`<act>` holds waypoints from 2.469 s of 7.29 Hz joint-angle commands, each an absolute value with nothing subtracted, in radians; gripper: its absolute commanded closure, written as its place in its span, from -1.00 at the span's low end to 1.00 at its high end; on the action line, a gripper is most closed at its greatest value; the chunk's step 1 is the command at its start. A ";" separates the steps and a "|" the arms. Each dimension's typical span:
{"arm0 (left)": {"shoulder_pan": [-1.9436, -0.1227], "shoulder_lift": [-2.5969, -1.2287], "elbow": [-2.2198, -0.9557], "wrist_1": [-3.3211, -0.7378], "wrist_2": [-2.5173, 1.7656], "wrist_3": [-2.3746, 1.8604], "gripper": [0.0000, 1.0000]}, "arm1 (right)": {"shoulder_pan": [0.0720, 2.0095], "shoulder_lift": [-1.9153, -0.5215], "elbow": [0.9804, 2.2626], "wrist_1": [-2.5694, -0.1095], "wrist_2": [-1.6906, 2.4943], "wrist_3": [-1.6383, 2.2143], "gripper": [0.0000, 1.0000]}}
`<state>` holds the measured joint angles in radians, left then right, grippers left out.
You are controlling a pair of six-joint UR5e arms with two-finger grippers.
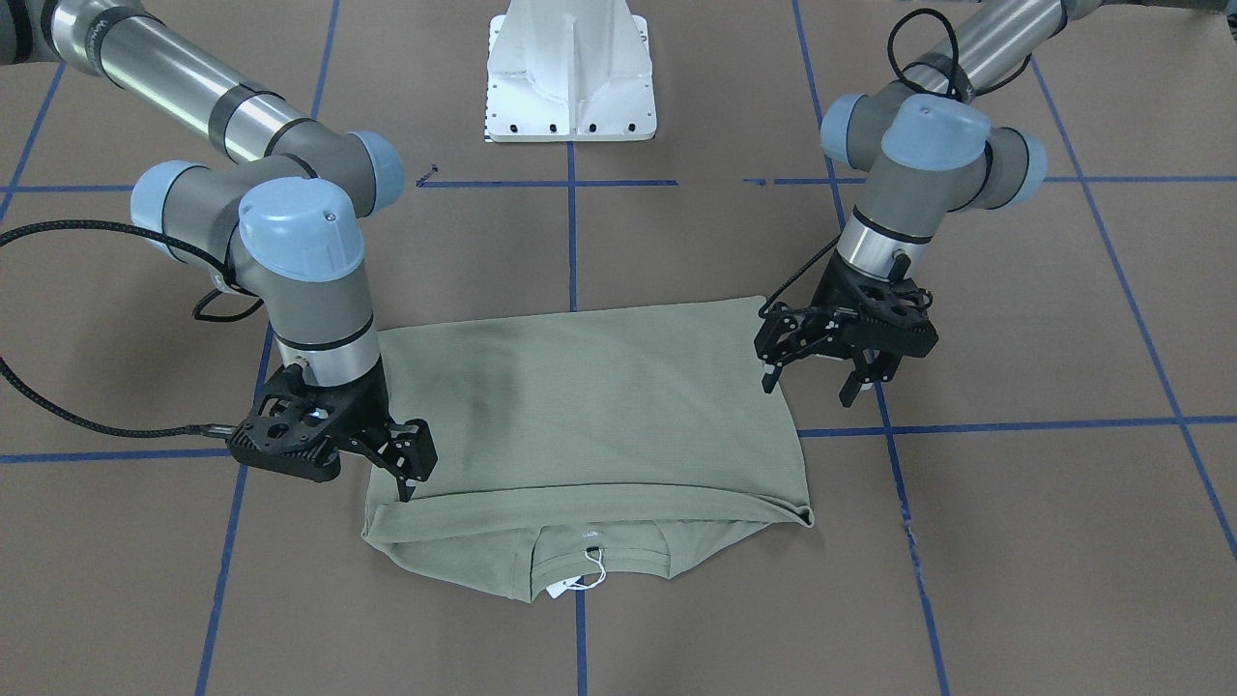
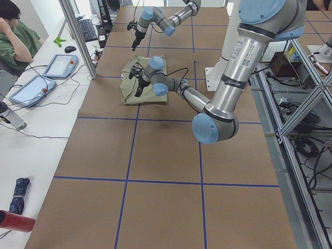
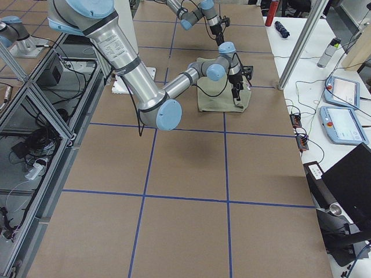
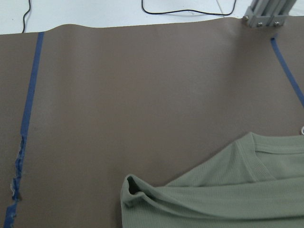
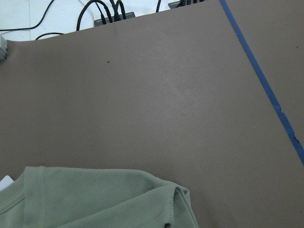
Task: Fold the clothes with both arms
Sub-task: 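Lower the left gripper to the folded shirt's side edge and grasp, then drag the folded shirt with the left gripper away from the robot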
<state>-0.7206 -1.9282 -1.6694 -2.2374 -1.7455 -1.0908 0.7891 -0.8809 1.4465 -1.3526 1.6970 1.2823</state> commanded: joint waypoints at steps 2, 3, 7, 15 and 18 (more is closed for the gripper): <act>-0.589 -1.795 -1.712 -2.397 -1.672 -1.384 -0.53 | 0.790 -0.887 1.460 -1.353 1.698 1.281 -1.00; -0.543 -1.795 -1.703 -2.399 -1.633 -1.437 -0.44 | 0.788 -0.887 1.460 -1.353 1.698 1.281 -1.00; -0.485 -1.795 -1.695 -2.401 -1.618 -1.474 -0.44 | 0.788 -0.885 1.460 -1.353 1.698 1.279 -1.00; -0.515 -1.746 -1.712 -2.401 -1.592 -1.340 1.00 | 0.787 -0.887 1.462 -1.351 1.700 1.279 -1.00; -0.754 -1.758 -1.588 -2.404 -1.601 -1.033 1.00 | 0.785 -0.888 1.462 -1.351 1.698 1.282 -1.00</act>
